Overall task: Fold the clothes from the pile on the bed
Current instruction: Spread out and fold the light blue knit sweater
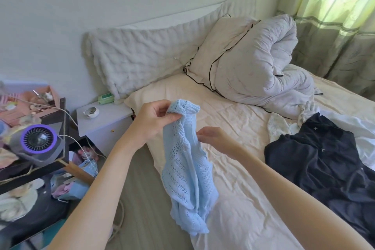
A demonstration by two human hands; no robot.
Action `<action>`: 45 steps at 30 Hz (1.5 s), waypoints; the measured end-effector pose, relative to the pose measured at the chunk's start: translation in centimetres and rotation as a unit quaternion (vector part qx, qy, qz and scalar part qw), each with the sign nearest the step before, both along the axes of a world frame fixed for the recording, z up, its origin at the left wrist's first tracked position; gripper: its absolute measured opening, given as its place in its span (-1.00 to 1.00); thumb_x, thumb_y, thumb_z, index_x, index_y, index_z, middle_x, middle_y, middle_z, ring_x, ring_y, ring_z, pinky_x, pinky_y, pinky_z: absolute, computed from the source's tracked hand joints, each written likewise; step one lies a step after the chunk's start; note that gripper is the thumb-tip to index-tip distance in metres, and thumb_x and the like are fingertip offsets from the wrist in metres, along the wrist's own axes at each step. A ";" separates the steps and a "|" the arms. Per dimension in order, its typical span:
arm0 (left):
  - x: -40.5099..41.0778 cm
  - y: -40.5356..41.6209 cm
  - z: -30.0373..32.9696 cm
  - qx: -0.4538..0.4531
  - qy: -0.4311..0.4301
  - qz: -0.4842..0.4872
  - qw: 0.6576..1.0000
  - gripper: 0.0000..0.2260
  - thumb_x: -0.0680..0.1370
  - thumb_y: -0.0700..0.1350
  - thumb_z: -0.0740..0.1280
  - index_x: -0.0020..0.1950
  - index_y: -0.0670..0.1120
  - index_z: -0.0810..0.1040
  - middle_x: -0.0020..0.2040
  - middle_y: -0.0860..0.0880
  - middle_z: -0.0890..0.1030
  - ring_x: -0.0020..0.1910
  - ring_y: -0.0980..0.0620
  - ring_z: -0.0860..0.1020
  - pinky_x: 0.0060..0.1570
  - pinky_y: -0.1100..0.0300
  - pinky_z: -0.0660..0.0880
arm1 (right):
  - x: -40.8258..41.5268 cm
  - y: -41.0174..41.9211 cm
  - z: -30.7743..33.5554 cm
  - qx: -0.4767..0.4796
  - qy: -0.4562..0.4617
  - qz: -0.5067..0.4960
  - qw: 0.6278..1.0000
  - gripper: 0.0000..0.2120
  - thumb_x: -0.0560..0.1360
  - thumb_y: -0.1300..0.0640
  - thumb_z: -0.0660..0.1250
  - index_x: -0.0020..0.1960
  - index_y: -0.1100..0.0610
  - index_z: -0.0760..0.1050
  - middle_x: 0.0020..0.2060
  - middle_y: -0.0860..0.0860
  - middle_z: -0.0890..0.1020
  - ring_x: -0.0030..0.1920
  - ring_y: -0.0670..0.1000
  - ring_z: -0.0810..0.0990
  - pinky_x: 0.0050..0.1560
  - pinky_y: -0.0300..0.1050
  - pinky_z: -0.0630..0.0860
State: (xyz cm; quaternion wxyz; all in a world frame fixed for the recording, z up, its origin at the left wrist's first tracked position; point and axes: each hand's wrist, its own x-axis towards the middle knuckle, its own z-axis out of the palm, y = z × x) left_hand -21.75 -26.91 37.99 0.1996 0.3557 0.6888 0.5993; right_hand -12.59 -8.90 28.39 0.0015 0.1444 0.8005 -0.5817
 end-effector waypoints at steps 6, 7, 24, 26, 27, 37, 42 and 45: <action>-2.3 -1.8 -0.9 -0.104 0.057 0.074 0.990 -0.77 0.46 -0.31 0.39 -0.04 0.02 0.59 -0.08 0.01 0.67 -0.09 0.13 0.60 0.04 0.16 0.49 | 0.2 2.1 2.5 0.002 0.065 -0.144 0.987 -0.83 0.62 0.20 0.15 -0.14 0.14 0.42 -0.39 0.01 0.46 -0.38 -0.06 0.40 -0.31 -0.22 0.34; -2.5 -1.9 -1.2 -0.133 0.059 0.082 0.986 -0.74 0.47 -0.32 0.37 -0.03 0.06 0.56 -0.06 -0.03 0.65 -0.11 0.10 0.58 0.01 0.13 0.49 | 0.1 2.3 3.4 0.016 0.077 -0.140 0.987 -0.81 0.62 0.19 0.16 -0.17 0.11 0.42 -0.41 -0.01 0.44 -0.40 -0.07 0.37 -0.35 -0.26 0.30; -2.2 2.6 -0.3 -0.207 0.228 0.085 0.948 -0.90 0.45 -0.05 0.45 -0.16 0.00 0.54 -0.25 0.09 0.55 -0.28 0.18 0.45 -0.30 0.35 0.30 | 1.3 4.4 9.1 0.147 0.087 -0.036 0.985 -0.90 0.50 0.09 0.37 -0.15 0.10 0.52 -0.29 -0.06 0.55 -0.26 -0.10 0.45 -0.15 -0.21 0.38; -2.8 2.3 0.8 -0.208 0.243 0.076 0.944 -0.92 0.44 -0.05 0.45 -0.16 0.02 0.57 -0.23 0.07 0.57 -0.33 0.24 0.43 -0.33 0.45 0.30 | 2.1 5.4 8.3 0.266 0.032 0.008 0.963 -0.86 0.45 0.08 0.43 -0.07 0.12 0.53 -0.25 -0.07 0.52 -0.24 -0.09 0.44 -0.19 -0.22 0.33; -2.8 2.4 1.2 -0.210 0.248 0.073 0.943 -0.93 0.45 -0.06 0.44 -0.16 0.03 0.57 -0.22 0.08 0.57 -0.33 0.25 0.44 -0.33 0.48 0.31 | 2.5 6.0 8.0 0.320 0.013 0.020 0.947 -0.86 0.46 0.11 0.42 -0.05 0.14 0.53 -0.24 -0.05 0.52 -0.22 -0.06 0.44 -0.21 -0.21 0.29; -1.8 3.5 3.9 -0.077 0.231 0.190 0.951 -0.94 0.52 -0.18 0.31 -0.11 -0.02 0.50 -0.28 0.14 0.50 -0.33 0.28 0.43 -0.33 0.51 0.31 | 4.1 9.9 4.8 0.362 -0.001 -0.168 0.917 -0.87 0.50 0.24 0.28 0.00 0.23 0.58 -0.12 0.14 0.62 -0.10 0.14 0.52 -0.14 -0.11 0.33; -2.3 2.5 3.6 -0.051 0.184 0.223 0.956 -0.94 0.54 -0.20 0.29 -0.06 -0.03 0.48 -0.21 0.12 0.51 -0.31 0.32 0.45 -0.33 0.55 0.33 | 4.8 10.6 5.1 0.355 -0.008 -0.193 0.914 -0.92 0.49 0.24 0.24 -0.07 0.23 0.48 -0.22 0.12 0.57 -0.13 0.17 0.51 -0.18 -0.06 0.35; -2.5 2.1 3.0 -0.058 0.170 0.217 0.959 -0.93 0.55 -0.22 0.28 -0.04 -0.06 0.50 -0.20 0.09 0.54 -0.25 0.23 0.47 -0.31 0.53 0.34 | 4.4 11.0 6.3 0.231 -0.020 -0.241 0.942 -0.83 0.55 0.25 0.20 0.00 0.33 0.50 -0.12 0.22 0.58 -0.05 0.20 0.56 0.06 0.09 0.51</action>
